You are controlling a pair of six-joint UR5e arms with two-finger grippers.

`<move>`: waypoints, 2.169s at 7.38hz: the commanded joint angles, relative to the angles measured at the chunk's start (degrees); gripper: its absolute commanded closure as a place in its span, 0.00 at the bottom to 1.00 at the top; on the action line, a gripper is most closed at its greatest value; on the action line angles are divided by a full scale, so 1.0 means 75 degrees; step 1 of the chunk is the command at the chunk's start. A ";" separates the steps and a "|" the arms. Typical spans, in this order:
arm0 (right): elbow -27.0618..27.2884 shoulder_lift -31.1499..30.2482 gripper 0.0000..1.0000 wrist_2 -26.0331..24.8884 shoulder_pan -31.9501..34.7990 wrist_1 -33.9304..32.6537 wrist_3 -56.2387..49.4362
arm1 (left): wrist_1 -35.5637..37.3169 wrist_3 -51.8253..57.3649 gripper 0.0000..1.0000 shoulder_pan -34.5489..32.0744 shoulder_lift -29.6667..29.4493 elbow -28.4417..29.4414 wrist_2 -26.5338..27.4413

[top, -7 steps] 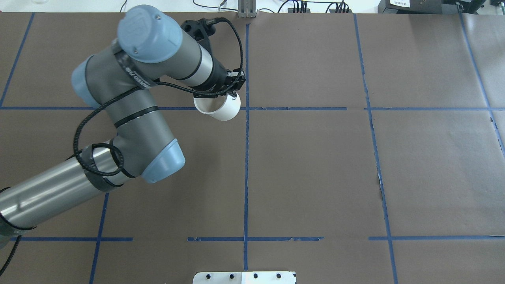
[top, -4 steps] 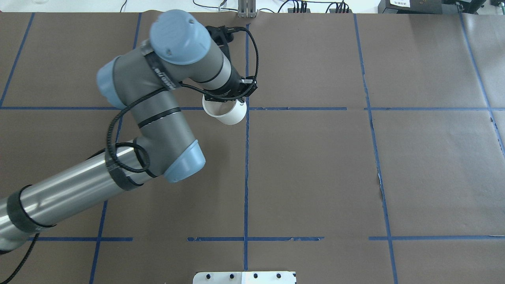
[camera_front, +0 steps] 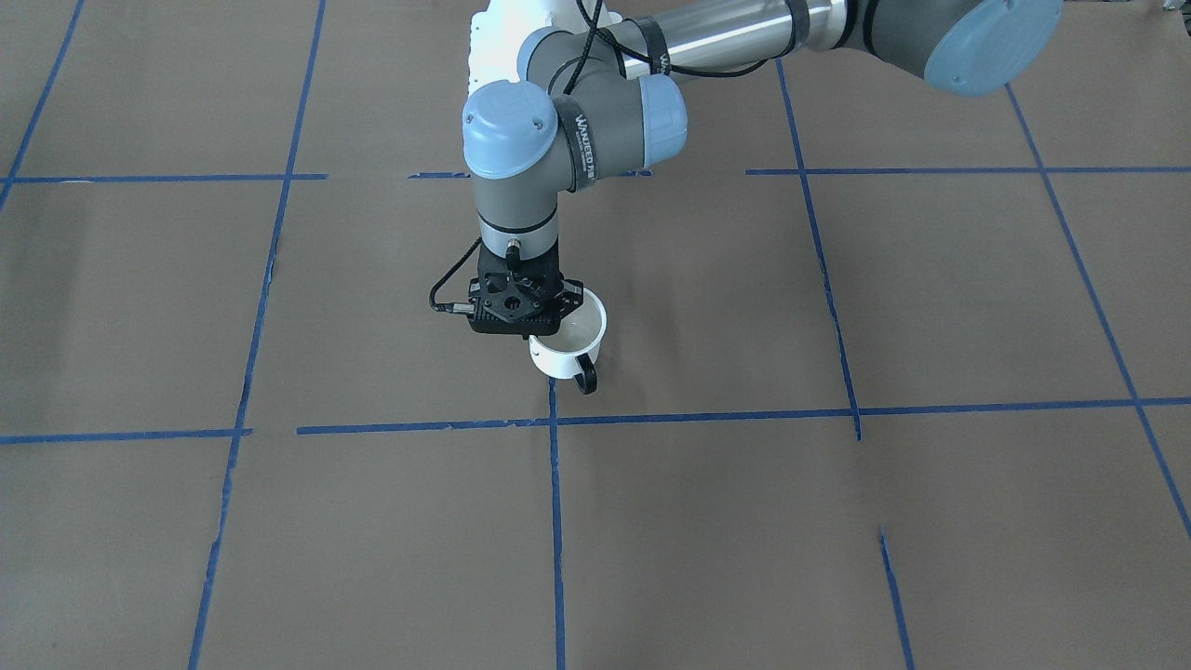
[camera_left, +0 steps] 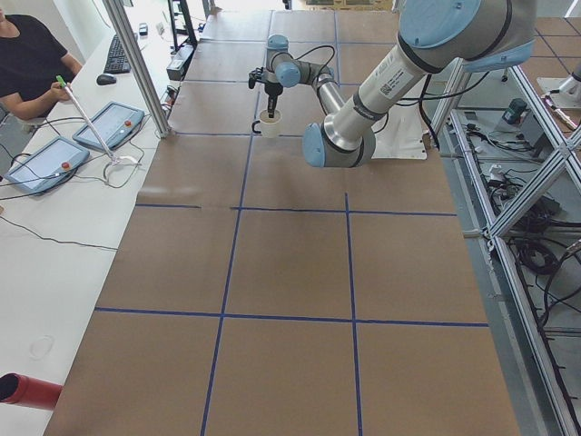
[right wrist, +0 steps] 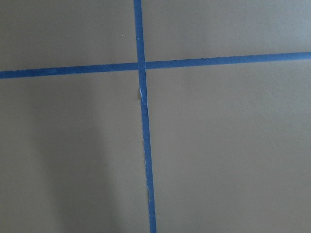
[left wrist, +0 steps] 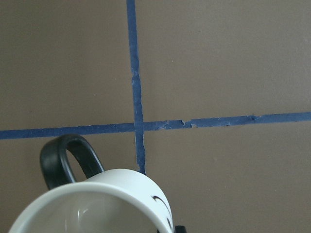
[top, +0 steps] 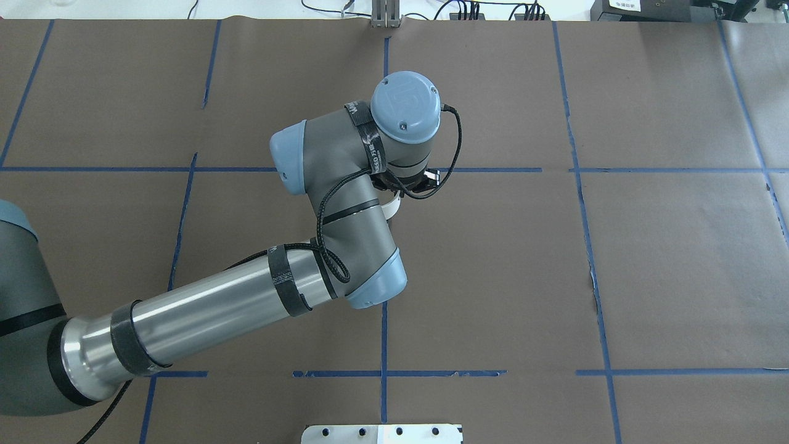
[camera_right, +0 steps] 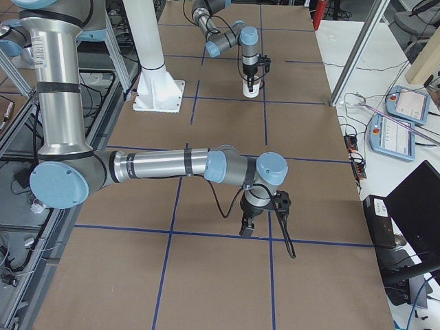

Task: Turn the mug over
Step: 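Rotate the left wrist to turn the mug upright and lower it, then open the left gripper and release the upright mug on the table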

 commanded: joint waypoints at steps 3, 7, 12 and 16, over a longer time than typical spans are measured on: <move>0.0010 0.0010 0.00 0.0000 0.0000 0.0000 0.0000 | -0.0016 0.0187 1.00 0.0268 -0.0006 0.0072 0.0328; 0.0010 -0.0002 0.00 0.0000 0.0000 0.0000 0.0000 | -0.0074 0.0187 0.00 0.0386 0.0041 0.0014 0.0328; -0.0002 0.0010 0.00 0.0000 0.0000 0.0000 0.0000 | 0.0778 0.0527 0.00 -0.0198 0.0123 -0.1447 0.0270; -0.0002 0.0010 0.00 0.0000 0.0000 0.0000 0.0000 | 0.1168 0.1884 0.00 -0.1289 0.1677 -0.3697 -0.0700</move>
